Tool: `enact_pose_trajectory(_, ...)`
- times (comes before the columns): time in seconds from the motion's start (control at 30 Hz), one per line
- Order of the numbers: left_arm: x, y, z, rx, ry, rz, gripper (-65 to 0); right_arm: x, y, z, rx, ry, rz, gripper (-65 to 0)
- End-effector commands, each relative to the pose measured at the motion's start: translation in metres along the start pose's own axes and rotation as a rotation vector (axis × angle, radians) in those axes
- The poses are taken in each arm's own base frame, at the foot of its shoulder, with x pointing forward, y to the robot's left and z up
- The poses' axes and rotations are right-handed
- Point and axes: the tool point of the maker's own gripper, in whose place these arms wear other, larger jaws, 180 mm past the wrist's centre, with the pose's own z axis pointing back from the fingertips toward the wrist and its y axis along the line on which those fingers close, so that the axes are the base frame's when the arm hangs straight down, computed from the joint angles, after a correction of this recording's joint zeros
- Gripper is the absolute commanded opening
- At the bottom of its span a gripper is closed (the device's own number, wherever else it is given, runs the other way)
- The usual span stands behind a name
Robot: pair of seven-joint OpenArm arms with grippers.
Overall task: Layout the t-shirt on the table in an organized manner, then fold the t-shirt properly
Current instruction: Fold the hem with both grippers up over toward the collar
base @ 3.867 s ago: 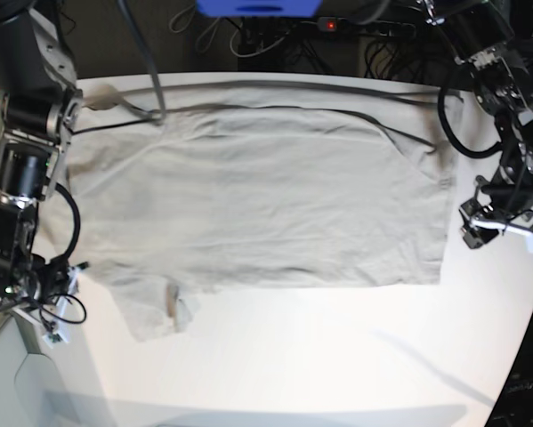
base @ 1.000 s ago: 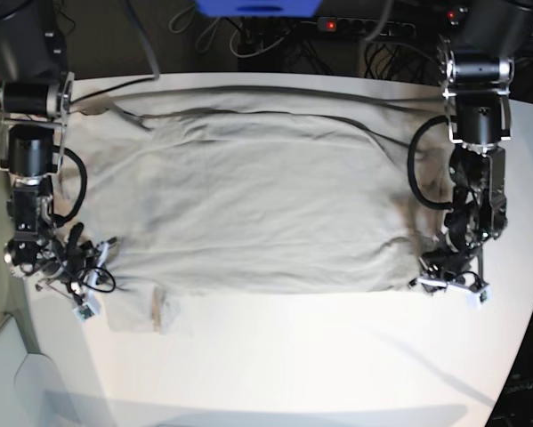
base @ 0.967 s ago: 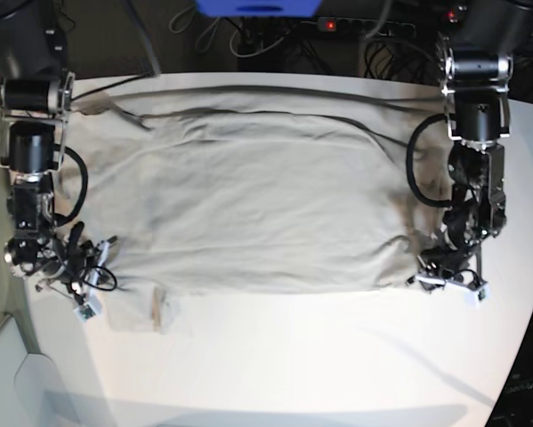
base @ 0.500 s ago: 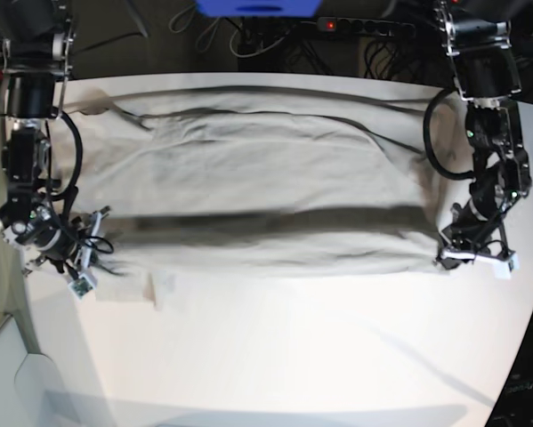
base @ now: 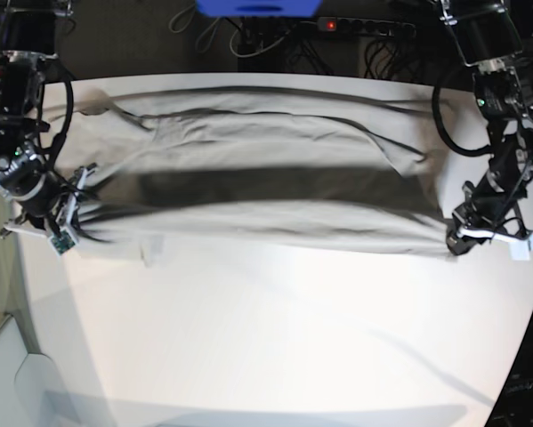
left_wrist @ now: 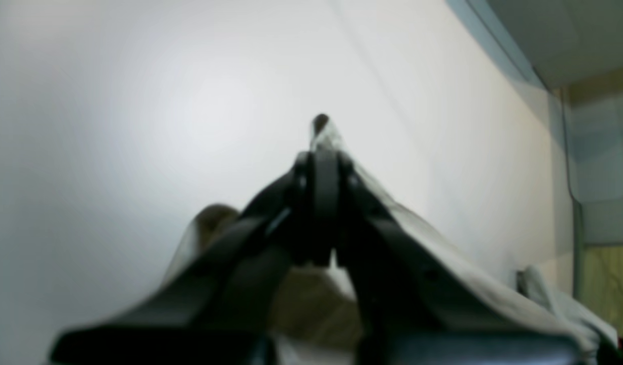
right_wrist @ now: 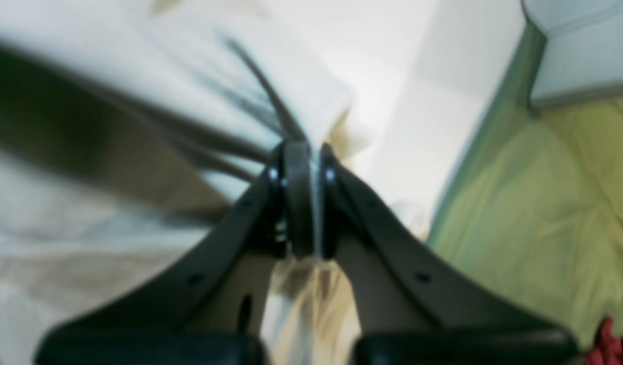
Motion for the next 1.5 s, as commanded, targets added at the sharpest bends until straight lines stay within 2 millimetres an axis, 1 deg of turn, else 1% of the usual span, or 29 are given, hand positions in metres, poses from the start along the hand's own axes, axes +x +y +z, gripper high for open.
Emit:
enact_pose_trajectory(0.0,0.014,-0.007,0.005,-0.027,-0.04,-0.008,-65.0,0.013,-0.013,0.009,-0.042,-0.052,-0.005,-65.0)
enact_pose_trajectory(0.07,0.005,-0.007,0.01,-0.031,-0.016,-0.005,-65.0,0.005,-0.014,0.018,-0.061,-0.045,-0.023,-65.0)
enact_pose_trajectory(0.13,-0.006,-0.001,0.016,-0.021,0.008,-0.006,-65.0,-0.003,-0.008,0.025,-0.062,-0.034,-0.028,-65.0)
enact_pose_trajectory(0.2,-0.017,0.005,0.02,-0.007,0.03,-0.008,-65.0,-0.012,0.002,0.027,-0.042,-0.014,-0.022,-65.0)
enact_pose_trajectory(0.3,-0.038,0.016,0.029,0.021,0.077,-0.01,-65.0,-0.029,0.019,0.031,-0.003,0.022,-0.02,-65.0)
enact_pose_trajectory(0.37,-0.049,0.025,0.035,0.042,0.1,-0.007,-65.0,-0.038,0.026,0.032,0.013,0.041,-0.023,-65.0)
enact_pose_trajectory(0.5,-0.065,0.038,0.044,0.074,0.137,-0.006,-65.0,-0.048,0.037,0.034,0.036,0.063,-0.031,-65.0)
enact_pose_trajectory(0.63,-0.074,0.044,0.049,0.09,0.16,-0.004,-65.0,-0.054,0.038,0.036,0.037,0.082,-0.031,-65.0)
enact_pose_trajectory(0.77,-0.077,0.048,0.051,0.098,0.17,-0.007,-65.0,-0.067,0.046,0.039,0.055,0.113,-0.029,-65.0)
enact_pose_trajectory(1.0,-0.076,0.048,0.05,0.099,0.169,-0.007,-65.0,-0.081,0.059,0.045,0.087,0.143,-0.025,-65.0)
enact_pose_trajectory(1.07,-0.075,0.048,0.05,0.099,0.168,-0.007,-65.0,-0.079,0.061,0.049,0.086,0.138,-0.015,-65.0)
enact_pose_trajectory(1.17,-0.067,0.051,0.05,0.103,0.164,-0.029,-65.0,-0.08,0.066,0.055,0.095,0.14,-0.002,-65.0)
enact_pose_trajectory(1.23,-0.061,0.047,0.047,0.096,0.149,-0.034,-65.0,-0.079,0.065,0.055,0.093,0.137,-0.001,-65.0)
enact_pose_trajectory(1.4,-0.067,0.058,0.04,0.12,0.171,-0.012,-64.9,-0.081,0.066,0.055,0.095,0.147,-0.005,-64.9)
enact_pose_trajectory(1.47,-0.067,0.06,0.036,0.123,0.173,-0.001,-64.8,-0.082,0.066,0.055,0.095,0.148,-0.005,-61.0)
